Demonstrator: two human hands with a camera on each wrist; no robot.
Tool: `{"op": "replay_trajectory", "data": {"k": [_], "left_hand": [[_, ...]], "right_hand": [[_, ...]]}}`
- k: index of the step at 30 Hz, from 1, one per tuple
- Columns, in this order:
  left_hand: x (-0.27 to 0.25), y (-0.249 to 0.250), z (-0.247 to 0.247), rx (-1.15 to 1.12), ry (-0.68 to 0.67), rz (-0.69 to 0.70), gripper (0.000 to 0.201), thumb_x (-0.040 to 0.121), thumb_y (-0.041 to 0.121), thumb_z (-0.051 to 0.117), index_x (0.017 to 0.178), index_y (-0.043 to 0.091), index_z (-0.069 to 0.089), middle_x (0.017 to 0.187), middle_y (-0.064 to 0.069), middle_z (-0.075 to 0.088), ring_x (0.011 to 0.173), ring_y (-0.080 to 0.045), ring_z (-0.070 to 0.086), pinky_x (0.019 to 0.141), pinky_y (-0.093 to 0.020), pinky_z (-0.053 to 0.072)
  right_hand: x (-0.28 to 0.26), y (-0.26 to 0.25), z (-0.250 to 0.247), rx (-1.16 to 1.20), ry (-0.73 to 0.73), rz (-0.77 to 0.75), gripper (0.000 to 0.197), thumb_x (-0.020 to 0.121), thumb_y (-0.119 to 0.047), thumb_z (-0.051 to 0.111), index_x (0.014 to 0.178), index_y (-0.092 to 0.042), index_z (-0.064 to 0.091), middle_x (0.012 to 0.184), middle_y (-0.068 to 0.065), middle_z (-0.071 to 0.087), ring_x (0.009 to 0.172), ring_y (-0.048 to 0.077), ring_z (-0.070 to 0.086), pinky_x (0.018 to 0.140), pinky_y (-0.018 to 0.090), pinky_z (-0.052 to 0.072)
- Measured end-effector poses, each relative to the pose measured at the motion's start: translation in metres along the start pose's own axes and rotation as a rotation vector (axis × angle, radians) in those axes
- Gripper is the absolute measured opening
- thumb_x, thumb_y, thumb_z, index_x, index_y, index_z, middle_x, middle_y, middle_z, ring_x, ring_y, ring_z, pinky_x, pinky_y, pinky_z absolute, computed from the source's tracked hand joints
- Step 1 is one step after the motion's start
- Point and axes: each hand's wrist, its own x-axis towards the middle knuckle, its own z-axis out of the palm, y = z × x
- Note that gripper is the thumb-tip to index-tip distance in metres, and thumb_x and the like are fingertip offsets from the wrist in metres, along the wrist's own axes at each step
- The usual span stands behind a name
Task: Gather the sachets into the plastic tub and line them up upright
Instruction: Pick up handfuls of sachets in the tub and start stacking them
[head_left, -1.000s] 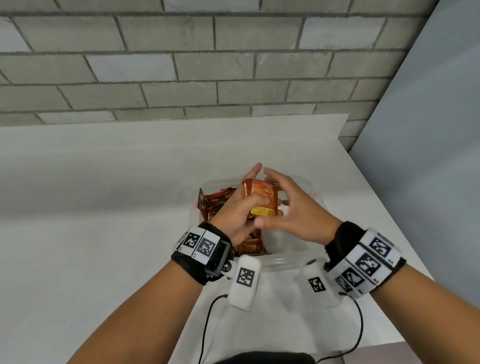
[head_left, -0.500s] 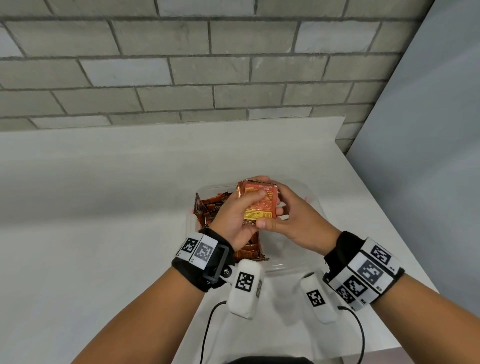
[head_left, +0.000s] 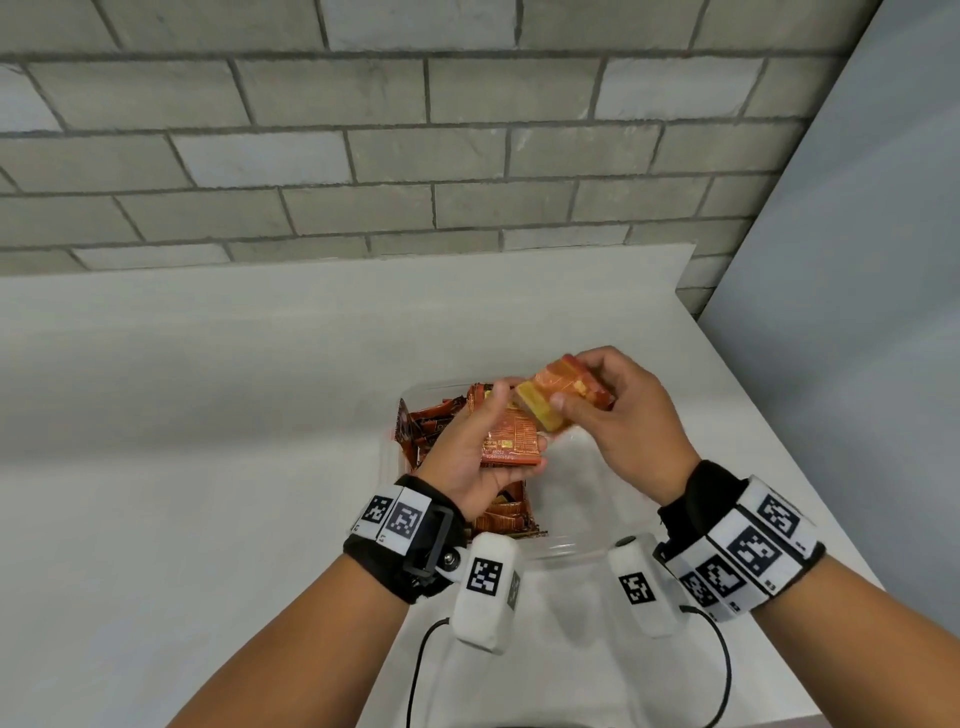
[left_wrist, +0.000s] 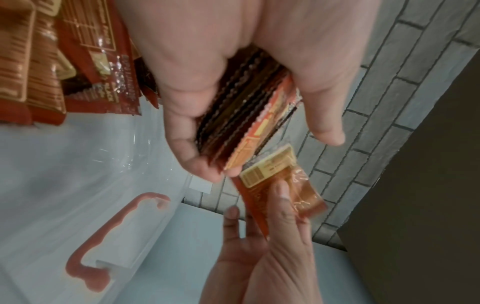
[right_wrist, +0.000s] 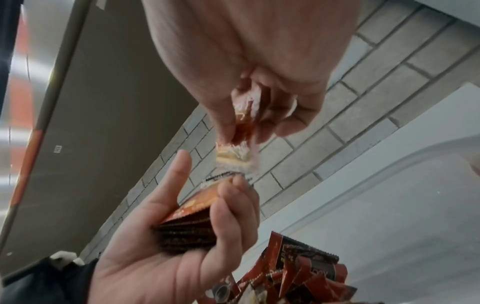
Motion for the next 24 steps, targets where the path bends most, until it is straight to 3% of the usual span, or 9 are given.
{"op": "replay_trajectory", "data": {"k": [2, 5, 8, 10, 14, 17, 20, 22, 24], "left_hand": [[0.000, 0.001, -0.001, -0.049, 0.007, -0.005, 0.081, 0.044, 0.059, 0.088, 0.106, 0.015, 0.062, 0.089, -0.011, 0.066, 0.075, -0.021, 0.066, 0.066, -0.034, 0.057], [0.000, 0.003, 0.000, -0.130, -0.006, 0.028, 0.069, 0.057, 0.042, 0.089, 0.113, 0.015, 0.059, 0.102, -0.013, 0.065, 0.088, -0.025, 0.066, 0.074, -0.039, 0.056], [0.000, 0.006, -0.001, -0.186, 0.024, 0.076, 0.056, 0.076, 0.007, 0.067, 0.129, 0.009, 0.049, 0.109, -0.017, 0.060, 0.094, -0.028, 0.064, 0.076, -0.041, 0.057], [-0.001, 0.007, -0.004, -0.182, 0.040, 0.090, 0.056, 0.075, 0.000, 0.058, 0.130, 0.007, 0.049, 0.110, -0.018, 0.060, 0.093, -0.027, 0.065, 0.072, -0.039, 0.056], [-0.004, 0.007, -0.003, -0.163, 0.001, 0.094, 0.053, 0.072, -0.004, 0.057, 0.123, 0.012, 0.054, 0.113, -0.019, 0.063, 0.095, -0.030, 0.066, 0.070, -0.040, 0.056], [-0.004, 0.005, 0.001, -0.104, -0.001, 0.093, 0.052, 0.071, -0.005, 0.058, 0.119, 0.014, 0.056, 0.108, -0.015, 0.065, 0.096, -0.030, 0.065, 0.076, -0.044, 0.057], [-0.006, 0.004, 0.003, -0.051, -0.017, 0.081, 0.051, 0.069, -0.007, 0.059, 0.114, 0.017, 0.060, 0.103, -0.012, 0.067, 0.098, -0.031, 0.064, 0.081, -0.048, 0.056], [-0.007, 0.004, 0.004, -0.026, -0.033, 0.074, 0.051, 0.068, -0.009, 0.058, 0.111, 0.018, 0.060, 0.101, -0.011, 0.068, 0.096, -0.030, 0.065, 0.080, -0.048, 0.055], [-0.009, 0.004, 0.003, 0.010, -0.045, 0.070, 0.050, 0.069, -0.008, 0.059, 0.111, 0.019, 0.060, 0.099, -0.010, 0.068, 0.094, -0.029, 0.066, 0.081, -0.048, 0.054]], "right_hand": [[0.000, -0.004, -0.001, -0.054, 0.069, -0.107, 0.020, 0.082, -0.007, 0.071, 0.082, -0.023, 0.059, 0.084, -0.008, 0.063, 0.082, 0.006, 0.058, 0.074, 0.015, 0.045], [-0.004, -0.001, 0.004, -0.277, -0.076, -0.265, 0.019, 0.075, -0.007, 0.077, 0.085, -0.018, 0.064, 0.097, -0.004, 0.060, 0.097, 0.012, 0.053, 0.082, 0.007, 0.035], [-0.011, 0.005, 0.006, -0.440, -0.279, -0.259, 0.034, 0.070, -0.036, 0.079, 0.101, -0.029, 0.066, 0.122, -0.014, 0.050, 0.120, 0.007, 0.036, 0.103, 0.014, 0.024], [-0.014, 0.002, 0.003, -0.372, -0.282, -0.221, 0.036, 0.073, -0.044, 0.077, 0.105, -0.034, 0.065, 0.128, -0.017, 0.047, 0.124, 0.001, 0.034, 0.103, 0.013, 0.024], [-0.007, -0.004, -0.001, -0.209, -0.094, 0.025, 0.026, 0.087, -0.033, 0.065, 0.111, -0.031, 0.058, 0.114, -0.010, 0.058, 0.100, 0.007, 0.056, 0.078, 0.018, 0.043], [-0.004, -0.004, 0.001, -0.116, -0.147, 0.178, 0.025, 0.088, -0.034, 0.062, 0.110, -0.023, 0.058, 0.092, -0.004, 0.067, 0.080, 0.009, 0.062, 0.065, 0.019, 0.044], [-0.001, -0.007, 0.003, -0.025, -0.135, 0.219, 0.020, 0.086, -0.029, 0.068, 0.102, -0.018, 0.062, 0.083, 0.006, 0.071, 0.078, 0.020, 0.067, 0.069, 0.034, 0.055], [0.002, -0.008, 0.002, 0.029, -0.129, 0.258, 0.018, 0.084, -0.023, 0.071, 0.099, -0.016, 0.064, 0.083, 0.011, 0.071, 0.082, 0.030, 0.068, 0.077, 0.047, 0.055], [0.003, -0.009, 0.001, 0.058, -0.149, 0.286, 0.011, 0.083, -0.018, 0.071, 0.091, -0.012, 0.066, 0.086, 0.016, 0.071, 0.079, 0.032, 0.067, 0.079, 0.053, 0.054]]}}
